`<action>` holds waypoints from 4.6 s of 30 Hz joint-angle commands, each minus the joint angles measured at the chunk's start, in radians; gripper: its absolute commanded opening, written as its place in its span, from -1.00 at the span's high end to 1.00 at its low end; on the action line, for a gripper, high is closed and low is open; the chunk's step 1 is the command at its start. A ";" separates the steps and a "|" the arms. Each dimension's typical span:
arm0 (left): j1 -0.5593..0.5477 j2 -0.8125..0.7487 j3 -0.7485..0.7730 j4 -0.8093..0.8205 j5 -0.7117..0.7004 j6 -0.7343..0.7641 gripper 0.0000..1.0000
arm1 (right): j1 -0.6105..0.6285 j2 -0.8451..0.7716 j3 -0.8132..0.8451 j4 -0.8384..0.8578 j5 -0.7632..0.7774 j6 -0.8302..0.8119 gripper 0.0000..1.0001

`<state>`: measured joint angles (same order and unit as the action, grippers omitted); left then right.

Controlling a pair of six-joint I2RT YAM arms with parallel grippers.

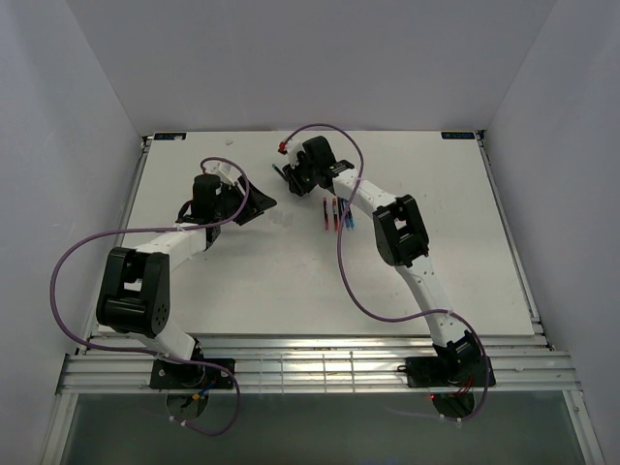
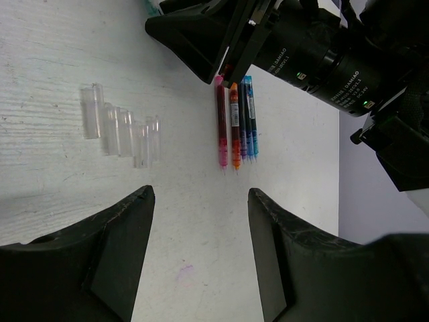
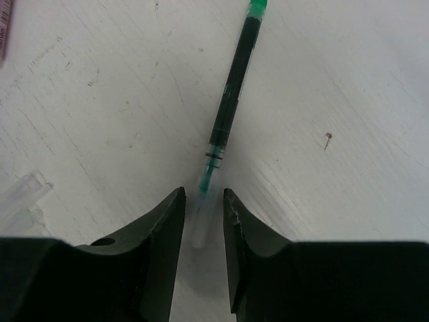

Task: Open the pen caps

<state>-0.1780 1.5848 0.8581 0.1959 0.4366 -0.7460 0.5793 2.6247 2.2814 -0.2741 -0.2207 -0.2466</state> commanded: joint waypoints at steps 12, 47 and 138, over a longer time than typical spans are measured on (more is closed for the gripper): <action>0.000 -0.075 -0.025 0.016 0.039 -0.010 -0.36 | -0.012 -0.031 0.001 0.042 -0.009 0.124 0.85; -0.009 -0.413 -0.208 -0.056 0.237 -0.205 -0.38 | 0.260 -1.229 -1.488 0.713 0.182 0.902 0.85; 0.003 -0.293 0.030 -0.318 0.309 0.109 -0.62 | 0.254 -0.888 -1.218 0.848 -0.281 0.957 0.84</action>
<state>-0.1596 1.3724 0.8265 -0.0010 0.8406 -0.7021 0.8337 1.7775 1.0870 0.4969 -0.5297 0.6971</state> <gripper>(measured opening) 0.801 0.127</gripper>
